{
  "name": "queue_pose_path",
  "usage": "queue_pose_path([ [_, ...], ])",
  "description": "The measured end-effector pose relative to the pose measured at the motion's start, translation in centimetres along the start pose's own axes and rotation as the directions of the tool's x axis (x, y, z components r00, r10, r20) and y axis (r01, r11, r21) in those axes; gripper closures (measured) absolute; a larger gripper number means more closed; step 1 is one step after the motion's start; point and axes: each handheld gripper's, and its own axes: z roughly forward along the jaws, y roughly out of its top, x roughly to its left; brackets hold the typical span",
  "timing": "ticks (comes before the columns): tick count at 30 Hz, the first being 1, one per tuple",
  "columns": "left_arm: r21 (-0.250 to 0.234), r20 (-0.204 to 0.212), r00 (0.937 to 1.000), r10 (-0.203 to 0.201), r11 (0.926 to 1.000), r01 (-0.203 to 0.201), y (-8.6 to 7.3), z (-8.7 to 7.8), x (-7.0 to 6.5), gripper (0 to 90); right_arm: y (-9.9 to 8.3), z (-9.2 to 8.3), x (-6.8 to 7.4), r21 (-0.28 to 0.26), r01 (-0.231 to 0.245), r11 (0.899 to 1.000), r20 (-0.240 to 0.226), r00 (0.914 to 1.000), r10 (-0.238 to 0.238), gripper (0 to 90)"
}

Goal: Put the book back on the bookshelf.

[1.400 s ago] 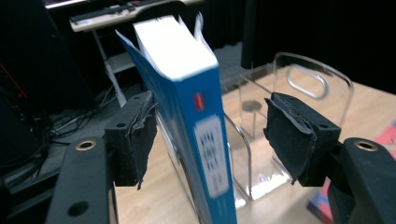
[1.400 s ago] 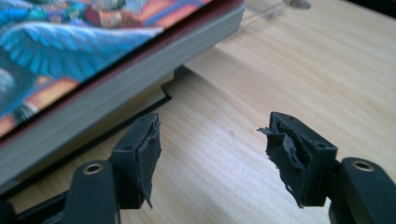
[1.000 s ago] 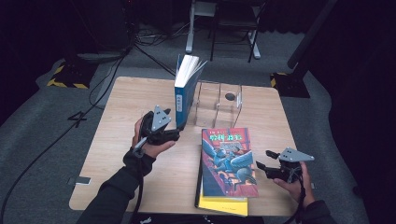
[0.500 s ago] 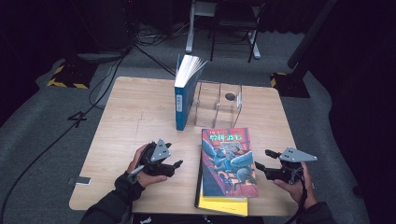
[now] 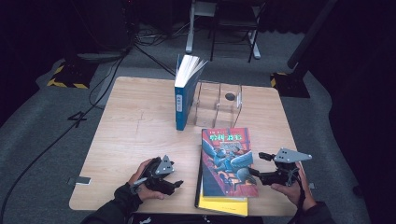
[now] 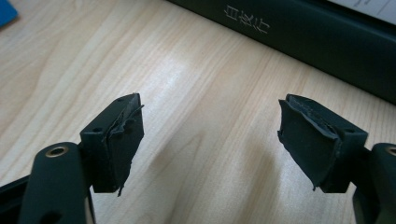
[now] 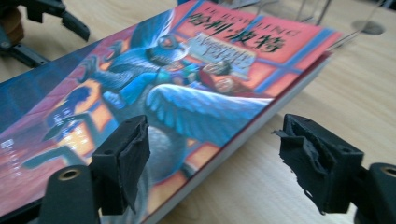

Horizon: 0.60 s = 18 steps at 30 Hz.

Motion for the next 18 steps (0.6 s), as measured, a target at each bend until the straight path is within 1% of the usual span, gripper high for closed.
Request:
queue_pose_path([
  [4,0.024,-0.004,1.0,0.004,0.9997,-0.004,-0.2,0.5,0.1,21.0,0.1,0.6,0.3,0.062,0.004,0.998,-0.055,0.9985,0.0,23.3],
  [5,0.024,-0.003,1.0,0.005,0.9997,-0.005,-0.2,0.5,0.1,20.9,0.0,0.9,0.4,0.091,0.005,0.996,-0.073,0.9974,0.001,23.3],
  [6,0.029,-0.009,0.9999,0.009,0.9995,-0.009,-0.3,0.7,0.1,20.6,0.0,1.0,0.4,0.108,0.006,0.994,-0.077,0.997,0.002,22.7],
  [9,0.029,-0.001,1.0,0.001,0.9996,-0.001,-0.2,0.9,0.3,19.7,-0.1,1.3,0.0,0.123,-0.024,0.992,-0.099,0.9944,0.037,19.4],
  [10,0.027,0.009,1.0,-0.004,0.9996,0.004,-0.2,0.9,0.4,19.2,-0.2,1.3,-0.2,0.13,-0.041,0.991,-0.109,0.9925,0.055,18.2],
  [11,0.023,0.022,0.9996,-0.017,0.9996,0.016,-0.3,1.1,0.5,19.3,-0.3,1.4,-0.4,0.139,-0.054,0.989,-0.121,0.9901,0.071,17.1],
  [14,0.026,0.024,0.9995,-0.019,0.9995,0.018,-0.2,1.2,0.7,17.7,-0.5,1.6,-1.0,0.154,-0.092,0.984,-0.159,0.9805,0.116,15.3],
  [17,0.028,0.028,0.9995,-0.015,0.9995,0.014,-0.1,1.3,0.7,17.0,-0.6,1.8,-1.3,0.159,-0.098,0.982,-0.179,0.9756,0.127,15.1],
  [18,0.03,0.027,0.9995,-0.017,0.9994,0.016,0.0,1.4,0.8,16.1,-0.6,1.9,-1.4,0.161,-0.093,0.983,-0.193,0.9734,0.124,15.1],
])
